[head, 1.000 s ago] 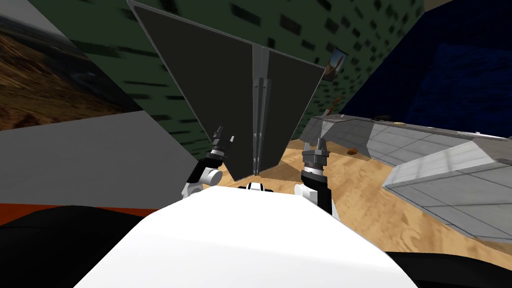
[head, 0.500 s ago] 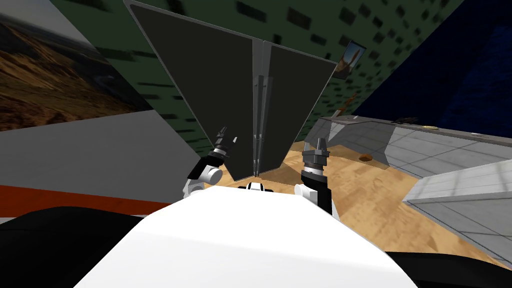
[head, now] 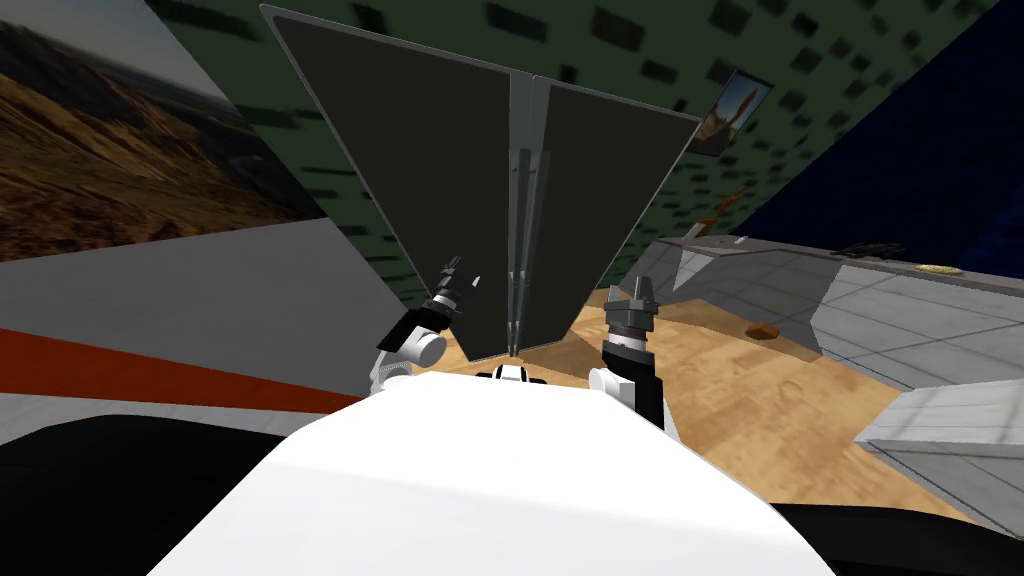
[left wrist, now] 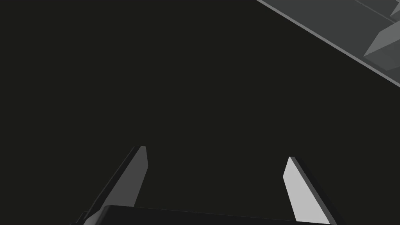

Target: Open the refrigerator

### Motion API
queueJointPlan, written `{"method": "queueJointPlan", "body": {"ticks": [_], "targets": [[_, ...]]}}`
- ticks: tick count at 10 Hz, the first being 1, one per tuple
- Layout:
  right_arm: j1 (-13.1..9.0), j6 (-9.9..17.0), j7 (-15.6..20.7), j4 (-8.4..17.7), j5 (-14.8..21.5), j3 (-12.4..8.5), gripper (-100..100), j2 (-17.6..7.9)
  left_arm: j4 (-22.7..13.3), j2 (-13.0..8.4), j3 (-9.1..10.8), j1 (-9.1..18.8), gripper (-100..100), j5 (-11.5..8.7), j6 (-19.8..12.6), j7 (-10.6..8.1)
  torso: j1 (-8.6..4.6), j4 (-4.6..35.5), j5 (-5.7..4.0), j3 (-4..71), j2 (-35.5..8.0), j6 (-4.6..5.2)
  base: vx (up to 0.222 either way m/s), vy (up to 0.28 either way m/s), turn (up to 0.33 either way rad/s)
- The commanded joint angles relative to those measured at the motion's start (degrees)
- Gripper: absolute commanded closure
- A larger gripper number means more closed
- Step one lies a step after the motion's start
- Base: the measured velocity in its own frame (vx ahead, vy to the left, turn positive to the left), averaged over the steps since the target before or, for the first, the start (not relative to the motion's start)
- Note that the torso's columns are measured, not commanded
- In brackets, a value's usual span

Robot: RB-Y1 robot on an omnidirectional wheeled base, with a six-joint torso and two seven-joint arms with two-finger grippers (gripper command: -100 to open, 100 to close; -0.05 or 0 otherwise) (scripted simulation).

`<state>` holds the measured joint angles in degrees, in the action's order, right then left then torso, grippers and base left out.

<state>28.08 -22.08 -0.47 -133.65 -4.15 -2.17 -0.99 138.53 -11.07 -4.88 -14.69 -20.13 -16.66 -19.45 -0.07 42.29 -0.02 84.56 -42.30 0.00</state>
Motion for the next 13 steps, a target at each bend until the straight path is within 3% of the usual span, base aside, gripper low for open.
{"method": "queueJointPlan", "body": {"ticks": [1,13], "targets": [[0.0,0.0,0.0,0.0,0.0,0.0,0,0.0,0.1,-0.2,-0.09,0.9,-100,-1.5,-3.9,-1.27,-0.06,0.0,-0.02,0.0,0.1,-0.02,0.050,-0.085,0.100],[0.0,0.0,0.0,0.0,0.0,0.0,0,0.0,-0.4,-0.1,-0.84,5.6,-100,-7.9,-20.2,-6.78,0.12,0.0,0.03,0.0,0.0,0.02,0.031,-0.065,0.134]]}}
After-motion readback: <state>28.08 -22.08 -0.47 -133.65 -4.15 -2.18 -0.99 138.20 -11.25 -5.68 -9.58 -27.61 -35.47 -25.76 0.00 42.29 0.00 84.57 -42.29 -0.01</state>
